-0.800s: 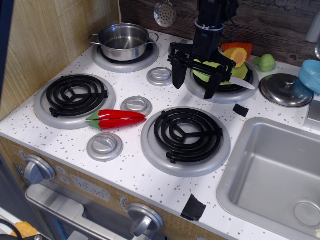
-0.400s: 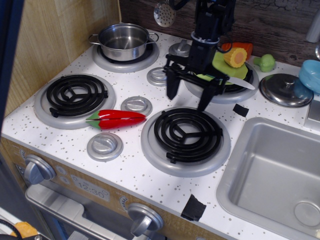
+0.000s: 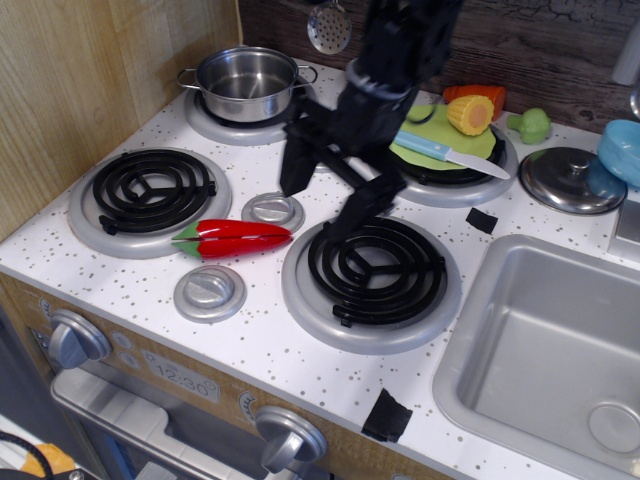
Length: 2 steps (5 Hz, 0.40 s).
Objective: Put pepper in pan
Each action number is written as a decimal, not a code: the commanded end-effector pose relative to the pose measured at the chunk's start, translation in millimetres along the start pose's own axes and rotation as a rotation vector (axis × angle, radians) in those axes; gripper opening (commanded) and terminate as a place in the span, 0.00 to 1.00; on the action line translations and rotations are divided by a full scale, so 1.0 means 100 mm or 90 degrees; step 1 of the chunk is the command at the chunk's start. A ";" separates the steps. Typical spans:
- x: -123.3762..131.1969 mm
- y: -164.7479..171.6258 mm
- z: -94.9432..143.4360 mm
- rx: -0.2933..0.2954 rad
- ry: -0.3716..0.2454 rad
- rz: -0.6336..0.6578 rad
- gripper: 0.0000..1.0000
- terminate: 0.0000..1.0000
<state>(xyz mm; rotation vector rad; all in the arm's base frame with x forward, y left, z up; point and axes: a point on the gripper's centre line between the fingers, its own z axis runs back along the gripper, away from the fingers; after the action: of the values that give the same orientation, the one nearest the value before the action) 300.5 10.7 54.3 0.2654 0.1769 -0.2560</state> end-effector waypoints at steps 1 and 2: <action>-0.26 0.38 -0.01 0.092 -0.062 -0.120 1.00 0.00; -0.35 0.53 -0.18 0.131 -0.098 -0.161 1.00 0.00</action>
<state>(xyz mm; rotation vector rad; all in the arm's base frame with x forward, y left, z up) 273.3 76.5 36.0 0.3872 0.0440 -0.5532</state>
